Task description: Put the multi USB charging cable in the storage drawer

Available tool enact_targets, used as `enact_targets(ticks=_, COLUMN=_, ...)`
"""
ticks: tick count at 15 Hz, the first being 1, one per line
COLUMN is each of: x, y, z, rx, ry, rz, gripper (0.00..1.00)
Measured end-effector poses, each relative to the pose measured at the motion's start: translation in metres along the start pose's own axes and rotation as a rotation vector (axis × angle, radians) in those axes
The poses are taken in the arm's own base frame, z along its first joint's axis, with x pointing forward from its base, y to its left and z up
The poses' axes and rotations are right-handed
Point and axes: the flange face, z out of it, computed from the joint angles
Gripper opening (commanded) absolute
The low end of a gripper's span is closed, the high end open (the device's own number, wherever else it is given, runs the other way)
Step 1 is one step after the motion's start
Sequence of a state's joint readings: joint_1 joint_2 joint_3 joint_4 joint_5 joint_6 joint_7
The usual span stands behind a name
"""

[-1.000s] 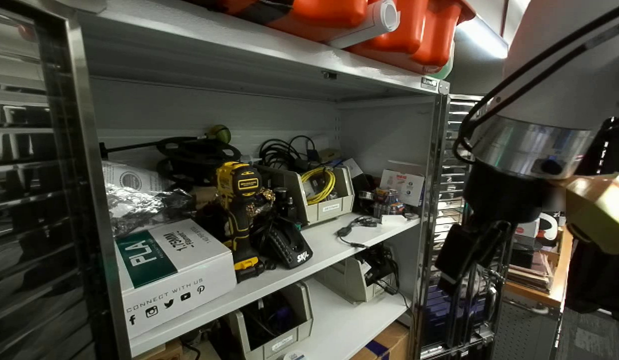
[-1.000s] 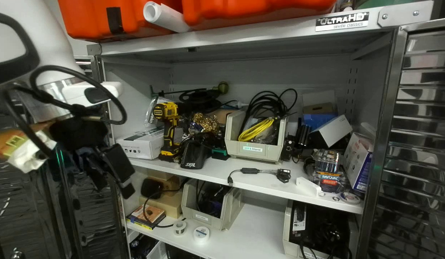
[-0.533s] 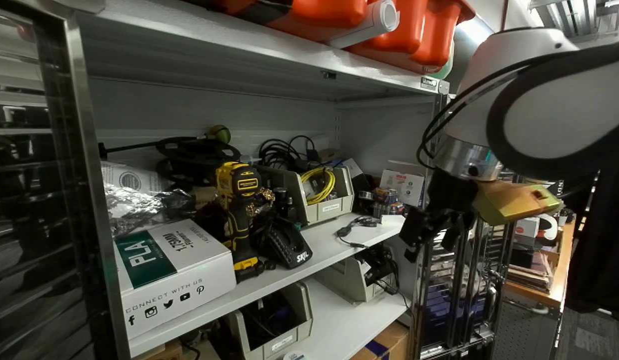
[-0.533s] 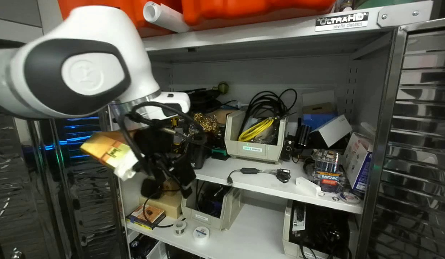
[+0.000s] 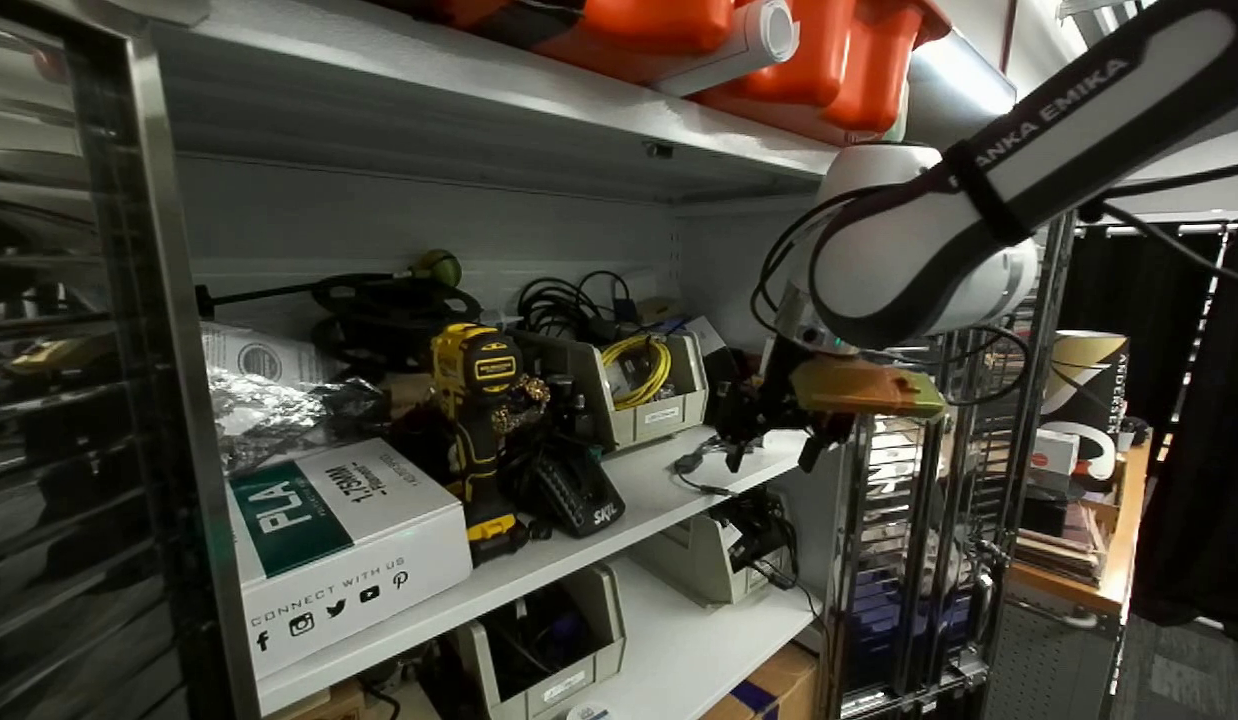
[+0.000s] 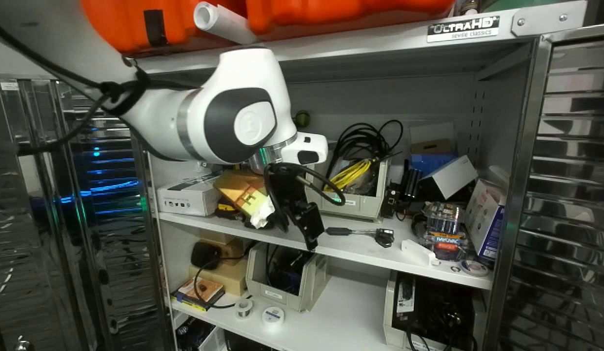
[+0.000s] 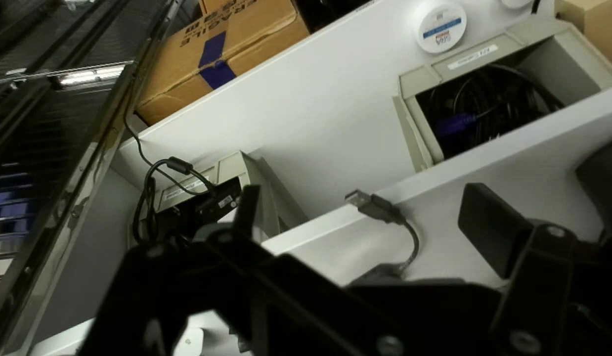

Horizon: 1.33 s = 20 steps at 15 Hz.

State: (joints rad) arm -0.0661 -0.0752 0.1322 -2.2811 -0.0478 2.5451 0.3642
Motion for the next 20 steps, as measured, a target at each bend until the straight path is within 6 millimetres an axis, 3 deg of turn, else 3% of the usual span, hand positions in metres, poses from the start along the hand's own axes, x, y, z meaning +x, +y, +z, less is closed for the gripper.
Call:
enact_targets(ticks=5, x=0.064, y=-0.002, z=0.023, rx=0.019, ry=0.023, rz=0.121, gripper=1.0)
enact_targets(ticks=9, x=0.097, y=-0.008, z=0.044, rx=0.02, ry=0.024, rz=0.163, gripper=1.0)
enact_targets(ticks=15, x=0.123, y=-0.024, z=0.064, rx=0.022, ry=0.016, rz=0.184, gripper=1.0)
enact_targets(ticks=20, x=0.128, y=-0.029, z=0.082, rx=0.038, ry=-0.018, rz=0.213, gripper=1.0)
